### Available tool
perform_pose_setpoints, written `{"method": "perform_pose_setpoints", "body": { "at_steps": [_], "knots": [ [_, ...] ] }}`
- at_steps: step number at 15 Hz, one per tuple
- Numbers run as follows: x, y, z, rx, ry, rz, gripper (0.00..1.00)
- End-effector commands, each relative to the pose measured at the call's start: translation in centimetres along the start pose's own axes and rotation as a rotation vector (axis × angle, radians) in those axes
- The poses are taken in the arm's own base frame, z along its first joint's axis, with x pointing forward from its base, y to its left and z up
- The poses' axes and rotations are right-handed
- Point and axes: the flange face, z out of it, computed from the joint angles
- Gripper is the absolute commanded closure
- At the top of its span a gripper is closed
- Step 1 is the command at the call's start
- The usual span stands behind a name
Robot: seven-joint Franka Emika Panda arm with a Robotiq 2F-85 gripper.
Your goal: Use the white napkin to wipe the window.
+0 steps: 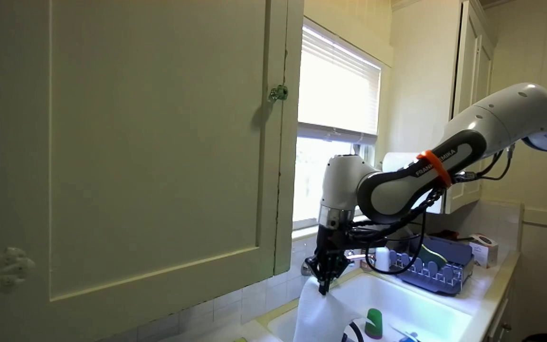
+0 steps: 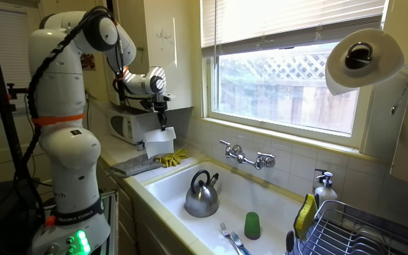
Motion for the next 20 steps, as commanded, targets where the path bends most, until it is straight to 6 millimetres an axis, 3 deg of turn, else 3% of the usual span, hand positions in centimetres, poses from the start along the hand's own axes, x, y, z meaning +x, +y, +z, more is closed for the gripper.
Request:
{"method": "perform_pose_setpoints", "body": {
  "at_steps": [1,2,4,8,14,16,19,20],
  "knots": [
    [0.1,-0.1,-0.2,0.002,0.001,0.000,0.99],
    [1.2,-0.2,-0.2,0.013,0.027,-0.033,1.00],
    [2.6,-2.0,2.1,0.080,0.056,-0.125,1.00],
    [2.4,-5.4,7.2,0.262,0.153,-0.239,1.00],
    [-4.0,-6.4,16.1,0.459,0.147,-0.248,1.00],
    [-5.5,-6.4,18.1,0.483,0.130,-0.234,1.00],
    [-6.3,-7.6,20.3,0.529,0.090,-0.266,1.00],
    [-6.3,-7.8,20.4,0.527,0.069,-0.284,0.74]
  ]
}}
